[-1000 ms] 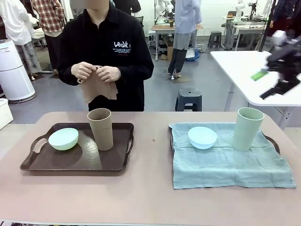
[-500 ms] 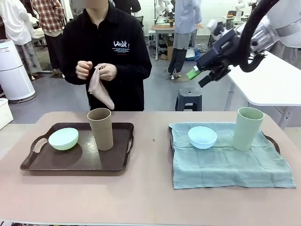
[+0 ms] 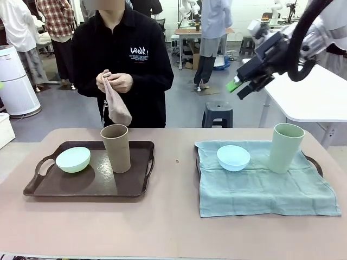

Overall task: Set up a tray with a mat and arrange the tableware.
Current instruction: Pick up the Picnic Bowl and Reusable plastic cup from the Handle tray in front of the human's position and hold them in the air.

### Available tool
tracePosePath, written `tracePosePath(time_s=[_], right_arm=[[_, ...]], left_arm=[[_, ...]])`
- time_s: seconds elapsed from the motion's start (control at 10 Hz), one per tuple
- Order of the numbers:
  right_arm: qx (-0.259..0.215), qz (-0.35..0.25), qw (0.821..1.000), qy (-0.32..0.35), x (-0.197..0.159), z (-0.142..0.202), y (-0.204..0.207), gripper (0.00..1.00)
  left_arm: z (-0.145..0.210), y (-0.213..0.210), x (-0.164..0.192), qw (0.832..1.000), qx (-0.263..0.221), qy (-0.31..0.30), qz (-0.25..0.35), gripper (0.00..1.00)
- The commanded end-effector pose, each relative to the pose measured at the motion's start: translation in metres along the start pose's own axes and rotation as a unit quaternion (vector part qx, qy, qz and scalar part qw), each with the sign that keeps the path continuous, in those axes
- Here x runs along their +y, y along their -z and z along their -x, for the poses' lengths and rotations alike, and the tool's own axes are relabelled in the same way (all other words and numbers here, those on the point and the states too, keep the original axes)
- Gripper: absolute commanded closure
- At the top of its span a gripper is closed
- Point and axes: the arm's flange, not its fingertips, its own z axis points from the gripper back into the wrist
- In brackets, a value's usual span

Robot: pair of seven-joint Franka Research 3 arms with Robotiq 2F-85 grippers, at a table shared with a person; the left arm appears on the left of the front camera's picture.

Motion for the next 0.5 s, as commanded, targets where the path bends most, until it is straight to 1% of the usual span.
tracePosePath(time_s=[0.0, 0.1, 0.2, 0.3, 0.4], right_arm=[[0.072, -0.013, 0.975, -0.210, -0.016, -0.046, 0.071, 0.00], [0.103, 0.010, 0.955, -0.277, -0.020, -0.061, 0.104, 0.00], [0.118, 0.018, 0.939, -0.323, -0.021, -0.067, 0.137, 0.00], [0.107, -0.003, 0.930, -0.352, -0.021, -0.073, 0.168, 0.00], [0.082, -0.026, 0.939, -0.334, -0.021, -0.076, 0.173, 0.00]], left_arm=[[-0.039, 0.030, -0.028, 0.997, 0.021, -0.064, -0.046, 0.06], [-0.050, 0.044, -0.033, 0.995, 0.032, -0.079, -0.049, 0.06], [-0.055, 0.059, -0.034, 0.994, 0.051, -0.084, -0.045, 0.06], [-0.062, 0.075, -0.032, 0.993, 0.062, -0.091, -0.040, 0.06], [-0.067, 0.083, -0.030, 0.994, 0.063, -0.092, -0.018, 0.06]])
